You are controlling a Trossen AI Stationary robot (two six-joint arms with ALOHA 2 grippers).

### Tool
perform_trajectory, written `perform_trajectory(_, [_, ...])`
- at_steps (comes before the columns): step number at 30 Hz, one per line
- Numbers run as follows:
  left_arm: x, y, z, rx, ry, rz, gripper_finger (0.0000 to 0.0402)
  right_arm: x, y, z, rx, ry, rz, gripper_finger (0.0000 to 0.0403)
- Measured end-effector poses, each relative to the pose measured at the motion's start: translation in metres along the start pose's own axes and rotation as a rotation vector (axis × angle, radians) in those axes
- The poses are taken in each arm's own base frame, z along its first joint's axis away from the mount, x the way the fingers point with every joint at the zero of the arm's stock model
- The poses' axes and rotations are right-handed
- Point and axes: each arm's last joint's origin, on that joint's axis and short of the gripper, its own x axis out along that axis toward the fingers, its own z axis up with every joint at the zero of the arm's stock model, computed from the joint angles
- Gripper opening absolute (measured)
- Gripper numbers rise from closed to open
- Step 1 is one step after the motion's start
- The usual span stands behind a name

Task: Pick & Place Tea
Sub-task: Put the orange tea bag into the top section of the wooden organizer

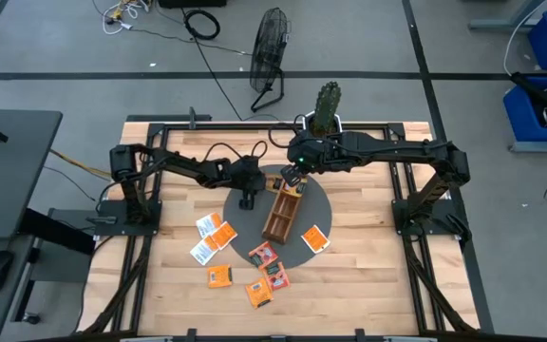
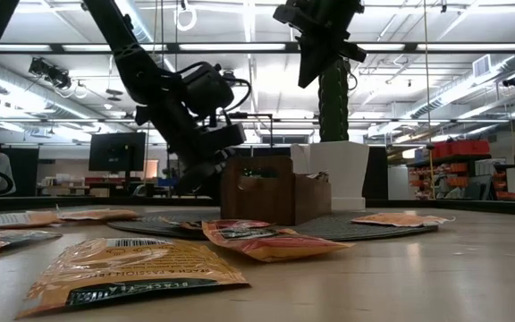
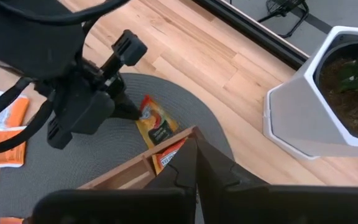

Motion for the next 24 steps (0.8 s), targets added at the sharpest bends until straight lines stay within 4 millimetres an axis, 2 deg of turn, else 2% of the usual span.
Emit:
perform_trajectory(6, [-0.001, 0.005, 0.009, -0.063, 0.03, -0.031, 0.0003, 0.0, 0.0, 0.0, 0.001, -0.001, 0.0, 0.0009])
perform_trajectory(16, [-0.006, 0.019, 0.029, -0.066, 0.084, -0.047, 0.0001, 0.0, 0.0, 0.0, 0.003, -0.003, -0.001, 0.0009])
perform_trajectory(19, [-0.013, 0.026, 0.03, -0.08, 0.086, -0.034, 0.0001, 0.0, 0.0, 0.001, 0.021, -0.008, 0.002, 0.0009])
perform_trajectory(24, [-0.037, 0.043, 0.031, -0.109, 0.081, 0.019, 0.0001, 0.0, 0.001, 0.003, 0.029, -0.037, -0.002, 0.0009])
